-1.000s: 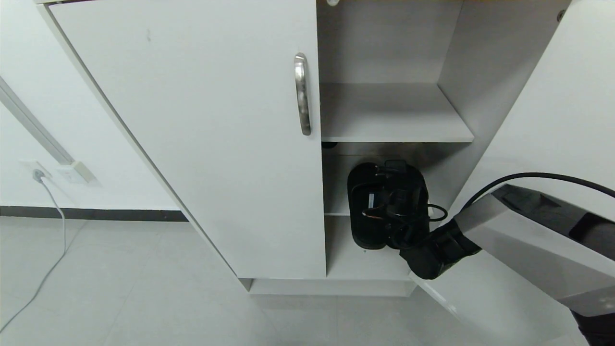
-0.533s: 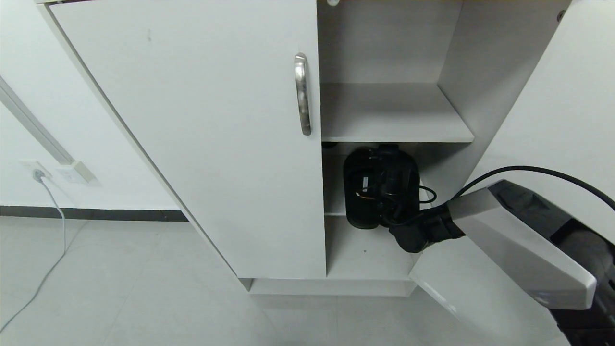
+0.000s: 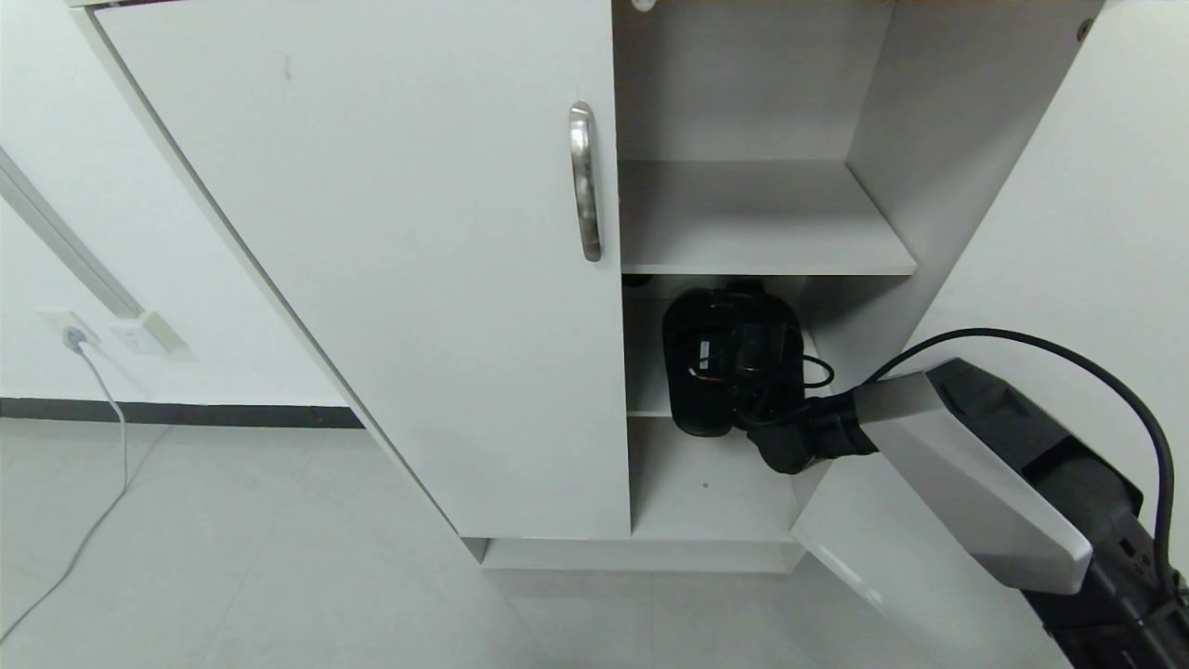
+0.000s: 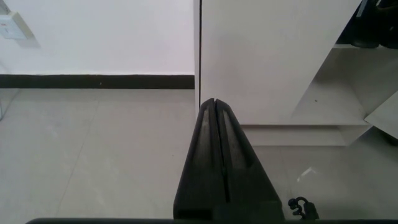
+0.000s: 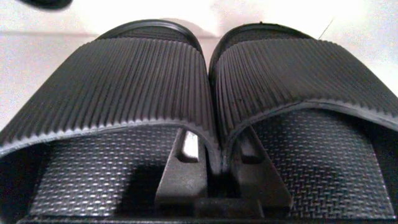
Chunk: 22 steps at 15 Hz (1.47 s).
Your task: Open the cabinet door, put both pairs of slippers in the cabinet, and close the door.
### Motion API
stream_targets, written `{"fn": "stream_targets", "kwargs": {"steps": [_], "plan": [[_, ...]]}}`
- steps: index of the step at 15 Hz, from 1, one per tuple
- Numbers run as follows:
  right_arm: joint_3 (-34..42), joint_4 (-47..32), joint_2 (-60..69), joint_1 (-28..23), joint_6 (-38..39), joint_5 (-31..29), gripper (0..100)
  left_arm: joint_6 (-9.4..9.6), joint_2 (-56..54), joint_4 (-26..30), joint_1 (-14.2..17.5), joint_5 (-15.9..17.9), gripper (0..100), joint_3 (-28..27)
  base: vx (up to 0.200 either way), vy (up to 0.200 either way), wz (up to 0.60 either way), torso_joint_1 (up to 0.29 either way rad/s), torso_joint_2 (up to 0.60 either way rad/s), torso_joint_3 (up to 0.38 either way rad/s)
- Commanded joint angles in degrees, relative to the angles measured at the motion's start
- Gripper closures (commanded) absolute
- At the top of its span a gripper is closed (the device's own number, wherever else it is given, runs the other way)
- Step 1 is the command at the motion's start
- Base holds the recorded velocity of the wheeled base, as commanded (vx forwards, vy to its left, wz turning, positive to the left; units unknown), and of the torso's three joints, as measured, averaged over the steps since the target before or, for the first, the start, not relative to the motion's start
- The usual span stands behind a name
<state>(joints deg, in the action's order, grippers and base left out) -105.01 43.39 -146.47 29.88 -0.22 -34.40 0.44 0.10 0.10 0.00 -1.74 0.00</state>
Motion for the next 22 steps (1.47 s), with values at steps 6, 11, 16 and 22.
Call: {"fn": "stream_targets", "kwargs": {"steps": [6, 11, 16, 22], "plan": [[-2.1, -0.4, -2.4, -0.8, 0.0, 0.2, 100, 0.09, 0.1, 0.0, 0.0, 0.0, 100, 0.0, 0.0, 0.0, 0.0, 0.0, 0.0, 0.0], [-2.0, -0.3, -2.2, -0.7, -0.1, 0.1, 0, 0.09, 0.1, 0.0, 0.0, 0.0, 100, 0.0, 0.0, 0.0, 0.0, 0.0, 0.0, 0.0], [11.9, 5.9, 5.7, 0.8, -0.5, -0.1, 0, 0.18, 0.1, 0.0, 0.0, 0.0, 100, 0.0, 0.0, 0.0, 0.0, 0.0, 0.0, 0.0], [47.5, 24.1, 22.2, 7.0, -0.4, -0.5, 0, 0.26, 0.1, 0.0, 0.0, 0.0, 100, 0.0, 0.0, 0.0, 0.0, 0.0, 0.0, 0.0]]}}
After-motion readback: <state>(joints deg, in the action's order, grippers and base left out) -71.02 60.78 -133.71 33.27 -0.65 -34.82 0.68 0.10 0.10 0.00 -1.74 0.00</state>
